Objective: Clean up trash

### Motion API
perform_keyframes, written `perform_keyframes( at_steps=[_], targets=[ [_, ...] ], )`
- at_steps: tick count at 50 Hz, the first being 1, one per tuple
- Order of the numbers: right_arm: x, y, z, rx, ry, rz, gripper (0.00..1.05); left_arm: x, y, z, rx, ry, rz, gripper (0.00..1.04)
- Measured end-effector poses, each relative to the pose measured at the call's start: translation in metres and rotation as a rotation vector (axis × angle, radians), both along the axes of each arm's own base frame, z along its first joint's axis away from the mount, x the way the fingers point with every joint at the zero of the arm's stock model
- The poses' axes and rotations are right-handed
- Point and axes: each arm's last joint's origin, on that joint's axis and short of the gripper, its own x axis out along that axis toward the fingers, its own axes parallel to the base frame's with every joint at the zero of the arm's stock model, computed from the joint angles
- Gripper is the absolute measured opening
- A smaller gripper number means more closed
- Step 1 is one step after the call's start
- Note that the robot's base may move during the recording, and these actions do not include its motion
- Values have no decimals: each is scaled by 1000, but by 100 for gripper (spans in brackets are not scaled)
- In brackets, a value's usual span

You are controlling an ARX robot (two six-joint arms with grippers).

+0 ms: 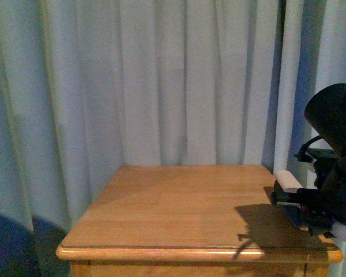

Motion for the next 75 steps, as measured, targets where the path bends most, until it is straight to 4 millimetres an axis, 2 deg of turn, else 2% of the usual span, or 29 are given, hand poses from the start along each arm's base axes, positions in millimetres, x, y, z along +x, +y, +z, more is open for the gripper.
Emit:
perform_keyframes(
  at_steps=[9, 18, 23, 28, 29, 31, 36, 45, 56, 75],
  targets=[
    [-10, -4, 14, -41, -114, 21, 19, 0, 0, 0, 0, 0, 0, 26],
    [-42, -11, 54, -95, -392, 76, 18, 0, 0, 0, 0, 0, 0, 26],
    [-76, -18, 79, -116, -570, 109, 18, 0, 0, 0, 0, 0, 0, 26],
    [-124, -28, 94, -154, -748, 118, 18, 0, 0, 0, 0, 0, 0, 26],
    [-128, -29, 92, -156, -757, 117, 18, 0, 0, 0, 0, 0, 0, 26],
    [-149, -35, 92, -171, -819, 112, 18, 0, 0, 0, 0, 0, 0, 26],
    [-180, -45, 90, -188, -885, 79, 18, 0, 0, 0, 0, 0, 0, 26],
    [-227, -62, 91, -211, -1007, -4, 18, 0, 0, 0, 0, 0, 0, 26],
    [-257, -75, 86, -203, -1093, -61, 18, 0, 0, 0, 0, 0, 0, 26],
    [-259, -77, 80, -215, -1088, -77, 18, 0, 0, 0, 1, 1, -3, 26]
  ],
)
